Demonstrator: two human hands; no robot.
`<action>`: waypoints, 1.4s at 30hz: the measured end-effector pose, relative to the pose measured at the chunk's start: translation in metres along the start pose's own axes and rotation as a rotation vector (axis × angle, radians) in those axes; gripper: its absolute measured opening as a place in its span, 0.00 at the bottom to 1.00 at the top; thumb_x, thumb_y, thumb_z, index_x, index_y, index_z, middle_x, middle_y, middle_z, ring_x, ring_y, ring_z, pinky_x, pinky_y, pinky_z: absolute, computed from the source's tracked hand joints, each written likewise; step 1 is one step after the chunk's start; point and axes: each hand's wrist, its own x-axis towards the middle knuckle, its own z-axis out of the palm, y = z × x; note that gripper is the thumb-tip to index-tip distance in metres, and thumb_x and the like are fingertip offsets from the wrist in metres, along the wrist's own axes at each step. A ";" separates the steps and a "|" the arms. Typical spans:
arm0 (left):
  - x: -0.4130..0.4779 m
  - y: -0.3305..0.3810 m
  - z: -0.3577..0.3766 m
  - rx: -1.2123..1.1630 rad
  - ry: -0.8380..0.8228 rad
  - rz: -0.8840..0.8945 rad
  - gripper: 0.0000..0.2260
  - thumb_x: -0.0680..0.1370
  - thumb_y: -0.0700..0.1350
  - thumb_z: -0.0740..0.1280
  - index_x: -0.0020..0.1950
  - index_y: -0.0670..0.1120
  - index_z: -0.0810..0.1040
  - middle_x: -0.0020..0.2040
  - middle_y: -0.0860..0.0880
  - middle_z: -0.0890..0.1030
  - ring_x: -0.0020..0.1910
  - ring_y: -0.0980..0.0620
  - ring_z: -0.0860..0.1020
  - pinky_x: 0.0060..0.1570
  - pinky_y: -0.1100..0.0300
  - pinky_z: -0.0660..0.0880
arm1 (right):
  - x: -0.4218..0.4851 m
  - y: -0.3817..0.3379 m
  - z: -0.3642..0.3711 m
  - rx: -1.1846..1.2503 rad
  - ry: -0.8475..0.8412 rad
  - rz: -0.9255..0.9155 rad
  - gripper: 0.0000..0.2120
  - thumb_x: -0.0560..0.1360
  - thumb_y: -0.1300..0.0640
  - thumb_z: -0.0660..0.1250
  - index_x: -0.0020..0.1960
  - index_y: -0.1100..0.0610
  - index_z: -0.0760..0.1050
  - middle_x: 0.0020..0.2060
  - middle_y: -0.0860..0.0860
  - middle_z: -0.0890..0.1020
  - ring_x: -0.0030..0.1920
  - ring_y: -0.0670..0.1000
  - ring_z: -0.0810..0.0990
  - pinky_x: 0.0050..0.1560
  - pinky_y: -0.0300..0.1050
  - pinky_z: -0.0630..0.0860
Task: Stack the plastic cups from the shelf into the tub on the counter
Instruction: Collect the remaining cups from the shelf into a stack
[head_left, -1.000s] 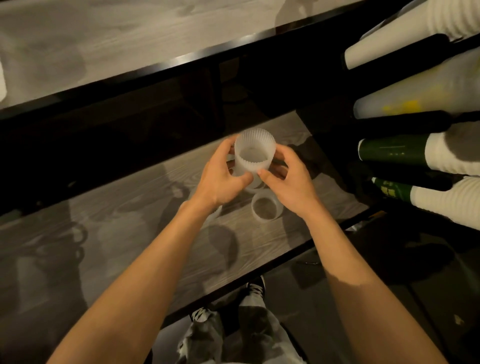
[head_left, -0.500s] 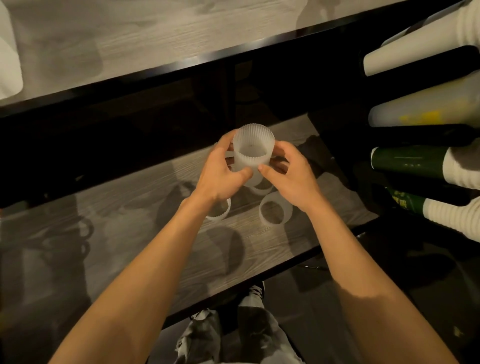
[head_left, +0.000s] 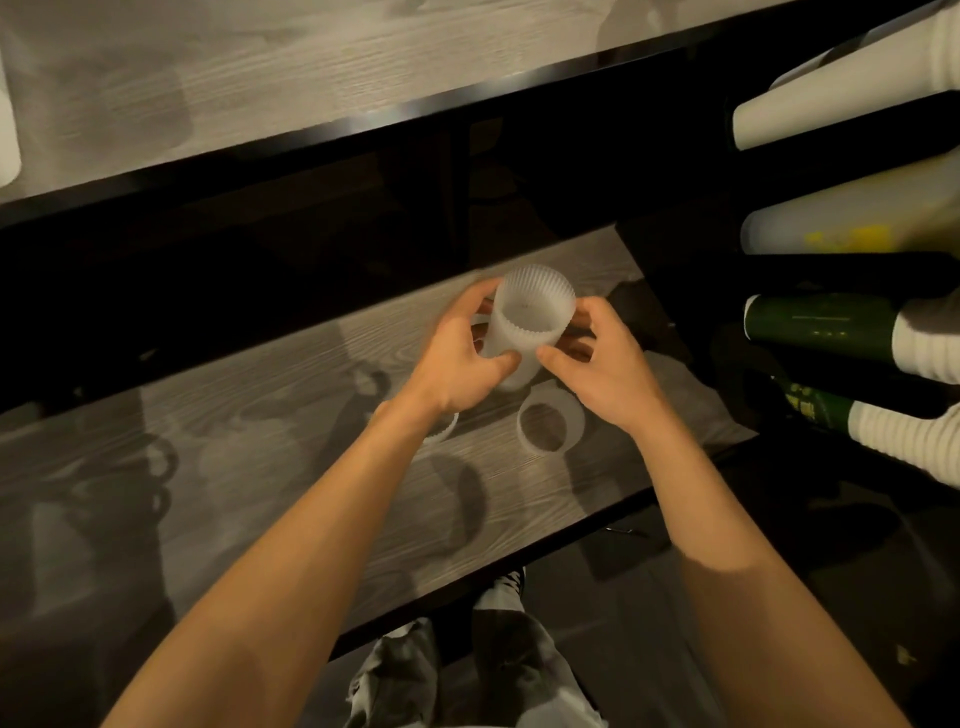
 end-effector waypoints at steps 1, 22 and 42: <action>-0.001 -0.004 0.001 0.006 0.001 -0.020 0.32 0.72 0.41 0.76 0.73 0.55 0.69 0.66 0.56 0.75 0.66 0.55 0.75 0.65 0.51 0.77 | 0.000 0.003 0.002 -0.009 -0.006 0.005 0.22 0.76 0.57 0.76 0.66 0.49 0.71 0.61 0.42 0.79 0.63 0.41 0.79 0.66 0.46 0.78; -0.027 0.059 0.001 0.087 -0.148 0.127 0.33 0.73 0.45 0.74 0.76 0.54 0.68 0.65 0.59 0.76 0.63 0.59 0.75 0.56 0.52 0.81 | -0.059 -0.037 -0.050 -0.068 -0.087 0.001 0.26 0.79 0.52 0.72 0.74 0.49 0.68 0.62 0.40 0.77 0.61 0.40 0.78 0.58 0.41 0.79; -0.047 0.052 -0.010 0.099 -0.093 0.109 0.31 0.76 0.45 0.71 0.77 0.57 0.66 0.66 0.60 0.76 0.65 0.55 0.76 0.56 0.49 0.81 | -0.065 -0.024 -0.007 0.048 0.023 -0.031 0.29 0.79 0.44 0.71 0.76 0.40 0.64 0.64 0.41 0.76 0.63 0.43 0.78 0.58 0.50 0.82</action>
